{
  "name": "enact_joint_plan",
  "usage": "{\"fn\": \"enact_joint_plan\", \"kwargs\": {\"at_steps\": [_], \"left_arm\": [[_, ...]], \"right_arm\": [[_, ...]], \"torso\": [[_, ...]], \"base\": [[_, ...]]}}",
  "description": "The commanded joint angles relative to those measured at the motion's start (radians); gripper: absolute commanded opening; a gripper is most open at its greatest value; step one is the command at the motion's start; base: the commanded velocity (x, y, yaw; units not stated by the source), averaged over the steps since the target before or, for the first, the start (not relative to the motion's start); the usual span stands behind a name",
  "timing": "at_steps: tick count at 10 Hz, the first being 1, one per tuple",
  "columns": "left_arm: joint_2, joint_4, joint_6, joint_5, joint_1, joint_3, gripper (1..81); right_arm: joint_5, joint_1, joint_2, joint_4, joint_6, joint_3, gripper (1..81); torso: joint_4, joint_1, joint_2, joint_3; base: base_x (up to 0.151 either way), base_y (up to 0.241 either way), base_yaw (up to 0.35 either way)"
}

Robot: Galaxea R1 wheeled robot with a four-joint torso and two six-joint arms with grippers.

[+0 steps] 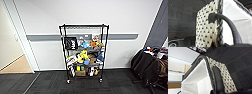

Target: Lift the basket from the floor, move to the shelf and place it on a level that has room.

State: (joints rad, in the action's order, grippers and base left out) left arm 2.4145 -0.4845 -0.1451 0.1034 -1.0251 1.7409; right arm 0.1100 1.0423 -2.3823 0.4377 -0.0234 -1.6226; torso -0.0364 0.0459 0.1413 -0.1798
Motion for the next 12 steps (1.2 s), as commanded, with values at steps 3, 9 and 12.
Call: {"fn": "enact_joint_plan", "kwargs": {"at_steps": [3,9,12], "left_arm": [[-0.037,0.017,-0.021,0.050,0.101,-0.049,1.0],[-0.041,0.017,-0.021,0.048,0.099,-0.053,1.0],[-0.052,0.017,-0.021,0.044,0.099,-0.076,1.0]], "right_arm": [[-0.007,-0.064,0.029,0.016,-0.010,0.026,1.0],[-0.007,-0.050,0.019,0.015,-0.010,0.024,1.0],[-0.006,-0.044,0.019,0.015,-0.010,0.033,1.0]], "torso": [[0.000,0.000,0.000,0.000],[0.000,-0.002,0.000,0.002],[0.000,-0.002,0.000,0.002]], "base": [[0.053,0.000,0.000],[0.117,0.000,0.000],[0.123,0.000,0.000]]}}
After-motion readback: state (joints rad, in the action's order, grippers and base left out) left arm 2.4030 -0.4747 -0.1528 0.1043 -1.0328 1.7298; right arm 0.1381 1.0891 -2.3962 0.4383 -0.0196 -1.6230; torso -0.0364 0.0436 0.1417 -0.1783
